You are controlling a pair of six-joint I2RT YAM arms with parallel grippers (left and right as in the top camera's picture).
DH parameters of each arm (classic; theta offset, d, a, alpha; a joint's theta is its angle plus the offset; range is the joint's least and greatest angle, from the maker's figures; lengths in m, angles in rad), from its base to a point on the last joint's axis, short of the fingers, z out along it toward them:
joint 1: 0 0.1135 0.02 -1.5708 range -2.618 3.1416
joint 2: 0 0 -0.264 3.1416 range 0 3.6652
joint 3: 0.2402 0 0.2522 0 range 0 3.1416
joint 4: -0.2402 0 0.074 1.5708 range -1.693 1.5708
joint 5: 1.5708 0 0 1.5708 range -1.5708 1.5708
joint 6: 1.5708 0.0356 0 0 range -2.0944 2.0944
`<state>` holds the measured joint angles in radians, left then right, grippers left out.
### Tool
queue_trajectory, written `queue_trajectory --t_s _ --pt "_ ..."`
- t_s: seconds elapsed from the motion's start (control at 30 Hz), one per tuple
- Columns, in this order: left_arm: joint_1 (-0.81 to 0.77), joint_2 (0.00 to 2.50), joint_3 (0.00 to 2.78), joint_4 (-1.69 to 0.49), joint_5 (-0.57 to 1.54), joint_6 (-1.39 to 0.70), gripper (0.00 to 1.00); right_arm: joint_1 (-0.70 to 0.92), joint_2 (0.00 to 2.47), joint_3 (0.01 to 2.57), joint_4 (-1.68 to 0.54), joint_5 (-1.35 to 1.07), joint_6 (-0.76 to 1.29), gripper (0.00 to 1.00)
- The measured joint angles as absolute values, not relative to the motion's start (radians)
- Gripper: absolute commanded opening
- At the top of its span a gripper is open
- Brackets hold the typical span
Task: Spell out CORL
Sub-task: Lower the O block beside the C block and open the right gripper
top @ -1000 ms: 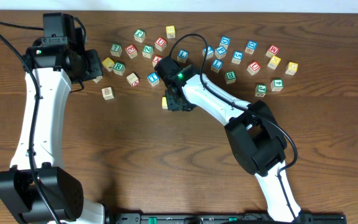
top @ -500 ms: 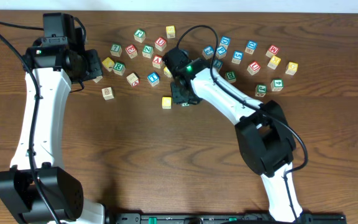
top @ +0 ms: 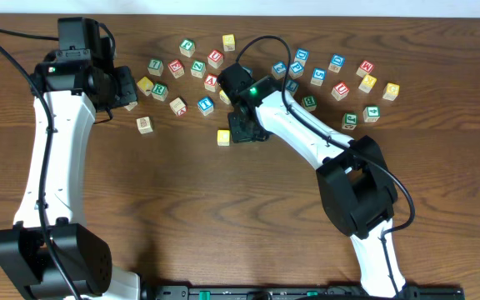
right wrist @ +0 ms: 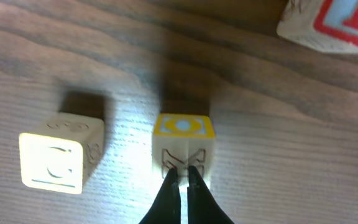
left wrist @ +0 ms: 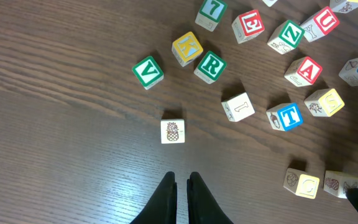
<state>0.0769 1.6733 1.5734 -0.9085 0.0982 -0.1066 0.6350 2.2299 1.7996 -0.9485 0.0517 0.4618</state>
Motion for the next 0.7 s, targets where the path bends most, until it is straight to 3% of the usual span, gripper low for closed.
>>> queue_trajectory --t_s 0.7 --pt "0.077 1.673 1.573 -0.908 0.098 -0.107 0.08 0.663 2.194 1.725 -0.96 0.049 0.465 0.01"
